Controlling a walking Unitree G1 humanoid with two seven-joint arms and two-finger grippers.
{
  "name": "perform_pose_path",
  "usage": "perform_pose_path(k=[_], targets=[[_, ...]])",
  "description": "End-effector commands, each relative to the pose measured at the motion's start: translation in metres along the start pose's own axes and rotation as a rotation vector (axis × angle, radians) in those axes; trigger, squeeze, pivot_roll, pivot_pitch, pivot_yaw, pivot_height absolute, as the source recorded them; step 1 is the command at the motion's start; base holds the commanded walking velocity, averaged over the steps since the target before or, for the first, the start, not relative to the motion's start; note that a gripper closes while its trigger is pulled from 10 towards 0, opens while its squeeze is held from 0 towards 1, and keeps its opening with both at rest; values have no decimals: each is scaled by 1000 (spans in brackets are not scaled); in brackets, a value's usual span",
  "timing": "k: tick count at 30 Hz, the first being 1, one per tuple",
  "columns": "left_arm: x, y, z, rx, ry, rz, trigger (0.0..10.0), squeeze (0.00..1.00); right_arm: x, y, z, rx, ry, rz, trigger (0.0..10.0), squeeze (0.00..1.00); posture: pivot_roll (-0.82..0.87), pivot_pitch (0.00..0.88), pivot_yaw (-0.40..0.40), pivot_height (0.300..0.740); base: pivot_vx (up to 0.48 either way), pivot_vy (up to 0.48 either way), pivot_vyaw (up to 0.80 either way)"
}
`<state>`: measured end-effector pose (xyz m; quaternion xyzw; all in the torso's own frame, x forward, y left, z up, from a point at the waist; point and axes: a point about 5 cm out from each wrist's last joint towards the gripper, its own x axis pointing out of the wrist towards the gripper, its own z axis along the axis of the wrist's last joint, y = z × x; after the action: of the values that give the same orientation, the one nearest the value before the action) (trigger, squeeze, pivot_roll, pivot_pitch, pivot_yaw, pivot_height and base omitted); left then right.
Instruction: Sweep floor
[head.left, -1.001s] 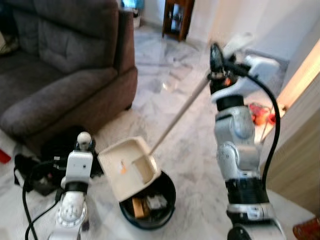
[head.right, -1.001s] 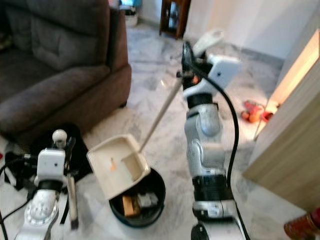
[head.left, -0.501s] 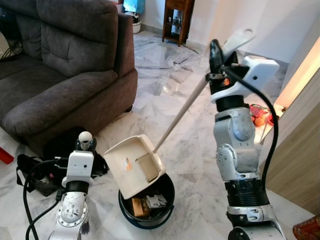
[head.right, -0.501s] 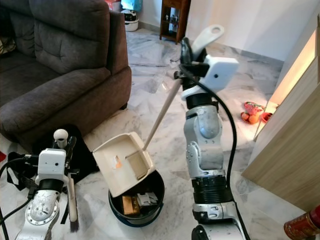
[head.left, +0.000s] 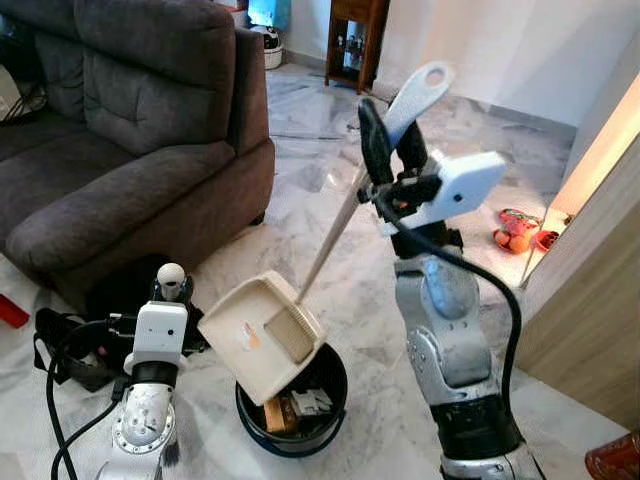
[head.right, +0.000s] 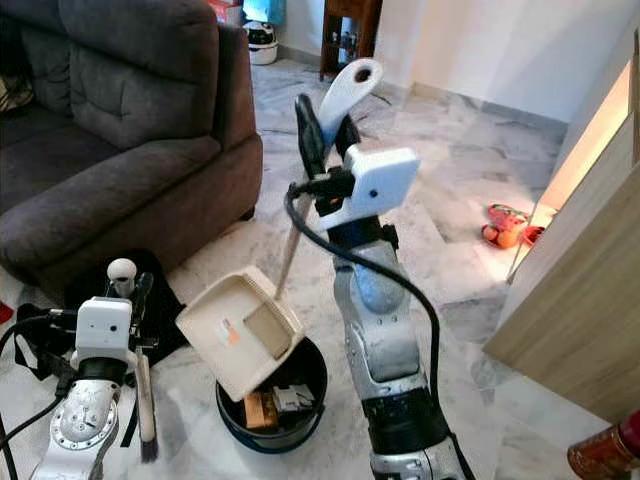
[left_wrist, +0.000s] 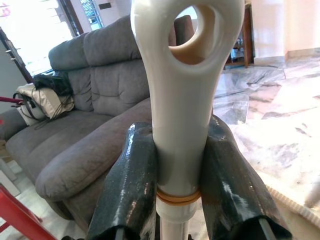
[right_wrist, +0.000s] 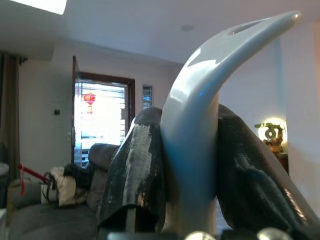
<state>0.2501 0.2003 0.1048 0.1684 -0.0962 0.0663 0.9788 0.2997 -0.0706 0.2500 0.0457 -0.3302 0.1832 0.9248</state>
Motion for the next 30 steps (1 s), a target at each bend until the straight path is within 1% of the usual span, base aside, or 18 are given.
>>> perform_pose_path(k=[1,2,4,6,8,9,10,12,17,19,24,30], targets=[[3,2,6,11,-40,3,10000,0,1,6,20,-59,-106,47,10000,0,188,50,-25,740,0,0,0],[3,2,6,10,-41,3,10000,0,-1,10,19,-87,-106,77,10000,0,188,50,-25,740,0,0,0],[3,2,6,10,-41,3,10000,0,-2,13,19,-97,-105,92,10000,0,186,51,-26,740,0,0,0],[3,1,6,9,-42,3,10000,0,-5,19,20,-103,-108,108,10000,0,188,51,-26,740,0,0,0],[3,2,6,10,-42,3,10000,0,-6,24,20,-95,-110,117,10000,0,190,52,-26,740,0,0,0],[3,2,6,10,-43,4,10000,0,-6,28,21,-93,-115,127,10000,0,190,53,-26,740,0,0,0],[3,2,6,10,-43,4,10000,0,-6,28,21,-93,-115,127,10000,0,190,53,-26,740,0,0,0],[2,3,7,10,-44,5,10000,0,-8,38,24,-90,-126,148,10000,0,189,53,-25,740,0,0,0],[2,3,7,11,-46,5,10000,0,-10,45,26,-76,-130,149,10000,0,190,54,-24,740,0,0,0],[3,3,7,12,-46,4,10000,0,-10,46,27,-74,-131,143,10000,0,190,54,-24,740,0,0,0],[3,3,7,14,-48,-1,10000,0,-10,47,28,-137,-142,122,10000,0,192,54,-25,740,0,0,0],[3,2,7,14,-48,-2,10000,0,-10,47,29,-157,-153,115,10000,0,192,53,-26,740,0,0,0]])
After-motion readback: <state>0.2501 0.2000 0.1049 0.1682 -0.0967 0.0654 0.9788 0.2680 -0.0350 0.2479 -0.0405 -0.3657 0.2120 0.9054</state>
